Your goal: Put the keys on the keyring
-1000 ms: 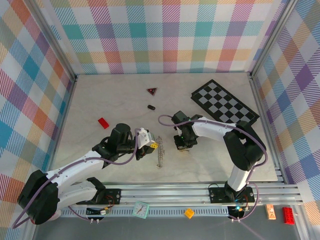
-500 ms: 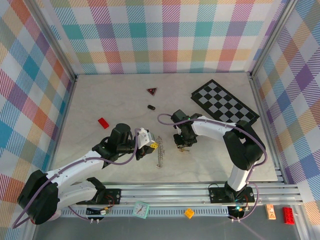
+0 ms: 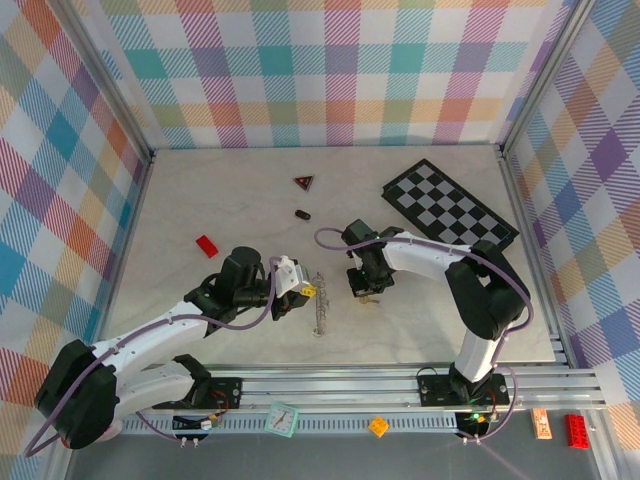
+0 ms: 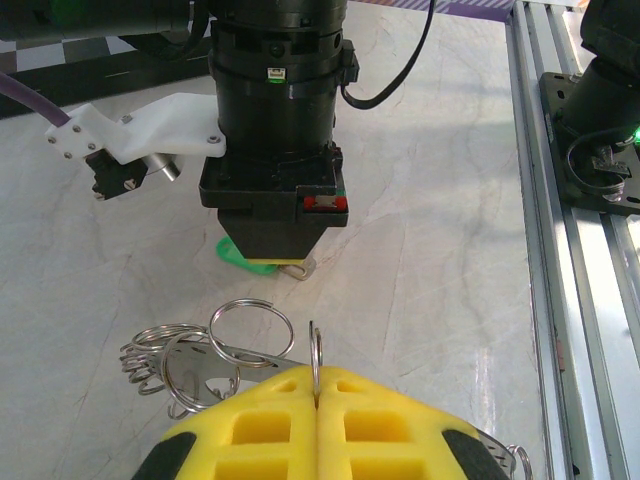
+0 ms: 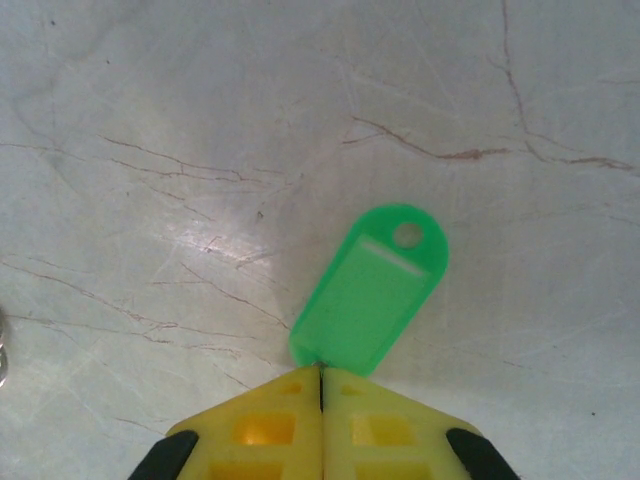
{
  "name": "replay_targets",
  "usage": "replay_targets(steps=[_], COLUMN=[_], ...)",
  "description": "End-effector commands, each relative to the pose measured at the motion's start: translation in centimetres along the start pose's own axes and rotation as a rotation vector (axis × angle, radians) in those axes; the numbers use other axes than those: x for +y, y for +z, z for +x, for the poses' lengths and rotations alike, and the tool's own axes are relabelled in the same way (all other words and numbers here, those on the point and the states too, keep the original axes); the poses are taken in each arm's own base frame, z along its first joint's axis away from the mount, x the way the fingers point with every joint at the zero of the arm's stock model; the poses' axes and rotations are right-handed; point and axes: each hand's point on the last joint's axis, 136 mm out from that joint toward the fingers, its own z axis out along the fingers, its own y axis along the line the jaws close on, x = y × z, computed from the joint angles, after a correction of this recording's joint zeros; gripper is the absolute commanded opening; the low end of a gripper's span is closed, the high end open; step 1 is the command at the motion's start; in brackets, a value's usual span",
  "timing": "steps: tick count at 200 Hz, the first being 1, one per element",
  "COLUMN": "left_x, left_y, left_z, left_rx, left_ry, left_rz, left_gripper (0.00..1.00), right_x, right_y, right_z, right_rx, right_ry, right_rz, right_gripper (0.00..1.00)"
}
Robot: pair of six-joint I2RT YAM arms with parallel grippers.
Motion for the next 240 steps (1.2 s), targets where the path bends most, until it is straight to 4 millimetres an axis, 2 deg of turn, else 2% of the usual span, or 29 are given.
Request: replay_targets(steps=[1, 22, 75, 110, 128, 161, 240], left_x=[-0.33, -0.33, -0.31, -0.3, -0.31, -0.3, -0.31], left_y=[-0.09, -0.1, -0.13, -0.13, -0.14, -0.13, -0.11], left_z=[-1.15, -1.18, -1.22, -1.27, -1.26, -1.29, -1.27], left_rx=[-0.02, -0.021, -0.022, -0.023, -0.022, -0.024, -0.023], left_ry=[0.038, 0.039, 0.04, 0.039, 0.039, 0.04, 0.04], left_rz=[0.012, 0.012, 0.01, 0.01, 0.01, 0.01, 0.011], left_gripper=[0.0, 0.0, 0.0, 0.0, 0.0, 0.0, 0.0], right_x=[0.03, 0.04, 0.13, 0.22, 0.29, 0.09, 0.04], right_y=[-0.01, 0.0, -0.67, -0.11, 0.08, -0.04, 0.2], right_z=[0.23, 0.32, 0.37, 0.67, 0.71, 0.84, 1.09], right_rx=[0.03, 0.035, 0.014, 0.038, 0.046, 0.051, 0.069], right_ry=[-0.009, -0.01, -0.014, -0.014, -0.013, -0.017, -0.015], right_rz=[0.006, 0.005, -0.006, -0.011, -0.014, -0.003, 0.0], right_gripper=[0.06, 0.0, 0.0, 0.0, 0.09, 0.15, 0.12])
